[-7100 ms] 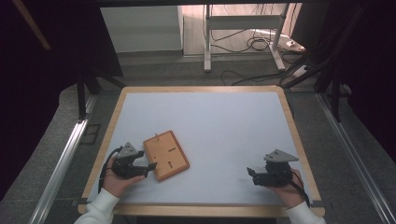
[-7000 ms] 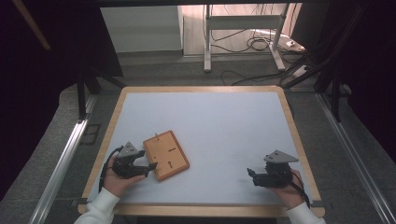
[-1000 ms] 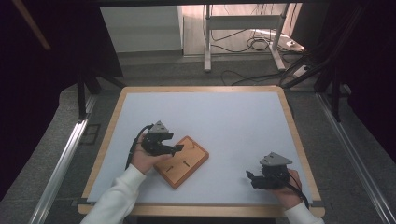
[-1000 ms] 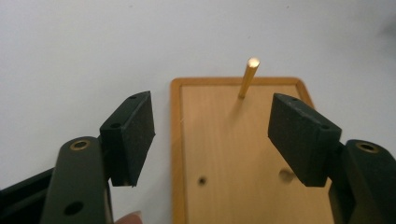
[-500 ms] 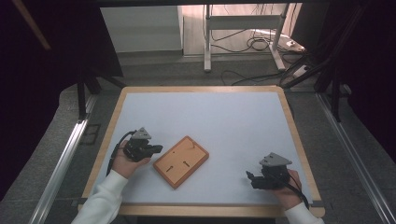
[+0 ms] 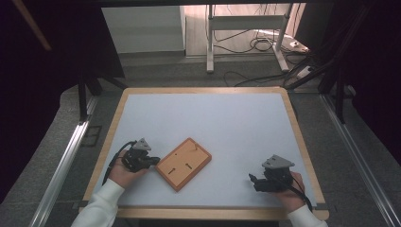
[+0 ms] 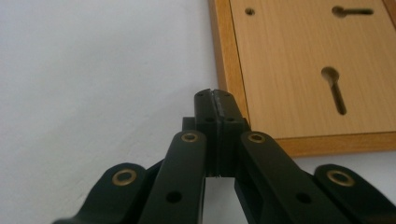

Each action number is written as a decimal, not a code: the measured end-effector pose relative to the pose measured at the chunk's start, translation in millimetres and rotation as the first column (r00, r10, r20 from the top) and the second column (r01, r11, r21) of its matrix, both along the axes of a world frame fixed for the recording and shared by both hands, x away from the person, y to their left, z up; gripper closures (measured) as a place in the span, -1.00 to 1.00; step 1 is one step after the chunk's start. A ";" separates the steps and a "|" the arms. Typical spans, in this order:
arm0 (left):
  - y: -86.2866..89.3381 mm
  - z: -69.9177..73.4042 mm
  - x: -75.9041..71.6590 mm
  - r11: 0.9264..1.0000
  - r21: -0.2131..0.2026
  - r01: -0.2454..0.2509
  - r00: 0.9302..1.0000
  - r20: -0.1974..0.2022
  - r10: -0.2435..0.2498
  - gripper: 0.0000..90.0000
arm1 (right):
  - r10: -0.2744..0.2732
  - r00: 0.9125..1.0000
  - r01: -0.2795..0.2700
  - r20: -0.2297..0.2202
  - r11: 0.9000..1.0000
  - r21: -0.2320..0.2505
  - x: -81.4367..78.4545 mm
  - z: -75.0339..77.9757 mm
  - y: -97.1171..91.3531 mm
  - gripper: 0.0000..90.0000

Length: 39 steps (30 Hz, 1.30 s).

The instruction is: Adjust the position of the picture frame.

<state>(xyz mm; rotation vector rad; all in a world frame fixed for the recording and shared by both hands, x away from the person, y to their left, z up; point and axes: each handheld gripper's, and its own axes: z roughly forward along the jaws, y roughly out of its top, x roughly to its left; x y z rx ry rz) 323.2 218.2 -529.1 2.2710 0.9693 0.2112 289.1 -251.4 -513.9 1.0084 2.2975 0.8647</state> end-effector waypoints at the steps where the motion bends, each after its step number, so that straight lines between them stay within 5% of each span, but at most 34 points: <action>1: 0.4 -0.9 -0.4 1.000 -0.002 -0.003 1.000 -0.001 0.003 1.00 | -0.001 1.000 0.001 0.000 1.000 0.001 0.0 -0.1 0.1 -0.71; 12: 3.8 -1.6 -5.9 1.000 -0.022 -0.004 1.000 -0.005 0.004 1.00 | -0.005 1.000 0.005 0.001 1.000 0.005 0.6 0.2 -0.5 -0.71; 39: -20.9 0.5 -24.9 0.995 -0.052 0.089 0.995 -0.027 -0.091 1.00 | 0.004 1.000 -0.004 0.001 1.000 -0.001 1.1 0.4 -0.4 -0.72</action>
